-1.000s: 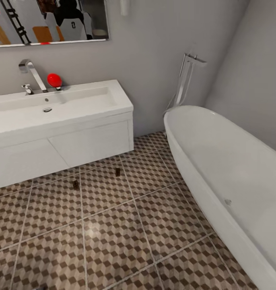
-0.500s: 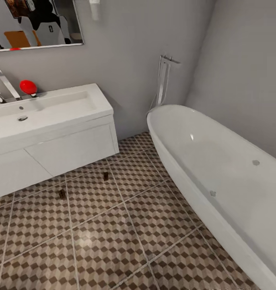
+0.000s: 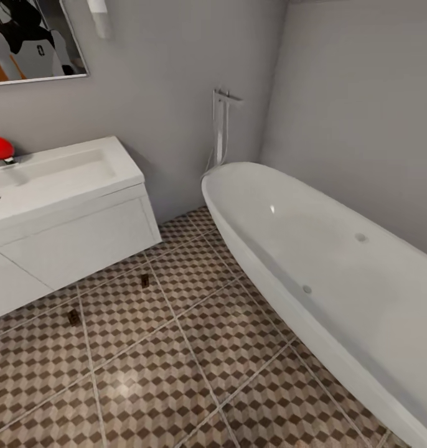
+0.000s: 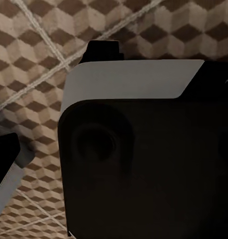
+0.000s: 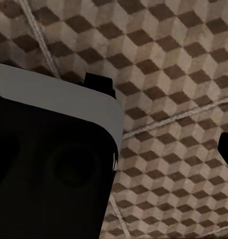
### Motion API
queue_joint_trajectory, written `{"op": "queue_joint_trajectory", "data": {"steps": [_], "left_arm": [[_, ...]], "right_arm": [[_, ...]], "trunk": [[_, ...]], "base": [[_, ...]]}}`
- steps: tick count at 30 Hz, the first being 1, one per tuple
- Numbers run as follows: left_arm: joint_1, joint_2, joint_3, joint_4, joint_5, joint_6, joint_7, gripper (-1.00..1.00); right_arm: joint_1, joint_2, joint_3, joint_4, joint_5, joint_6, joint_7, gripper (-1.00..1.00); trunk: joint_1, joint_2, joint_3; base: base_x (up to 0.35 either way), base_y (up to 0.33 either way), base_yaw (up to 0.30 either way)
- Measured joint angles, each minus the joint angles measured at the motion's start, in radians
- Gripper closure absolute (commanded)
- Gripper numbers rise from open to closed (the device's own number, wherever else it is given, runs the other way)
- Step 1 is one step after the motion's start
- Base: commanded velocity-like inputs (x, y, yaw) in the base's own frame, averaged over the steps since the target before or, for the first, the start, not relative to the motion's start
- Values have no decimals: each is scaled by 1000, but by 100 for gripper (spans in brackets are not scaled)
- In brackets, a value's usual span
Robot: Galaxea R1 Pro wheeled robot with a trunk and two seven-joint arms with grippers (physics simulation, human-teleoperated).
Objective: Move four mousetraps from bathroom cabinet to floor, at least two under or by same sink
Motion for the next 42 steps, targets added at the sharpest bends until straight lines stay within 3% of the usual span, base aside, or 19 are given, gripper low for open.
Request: {"op": "queue_joint_trajectory", "data": {"steps": [16,42], "left_arm": [[0,0,0,1,1,-2,1,-100],[0,2,0,10,-2,-3,1,-100]], "right_arm": [[0,1,0,0,0,0,0,-100],[0,5,1,-1,1,-6,-3,-100]], "trunk": [[0,0,14],[0,0,29]], "base": [[0,0,-234],[0,0,-44]]}}
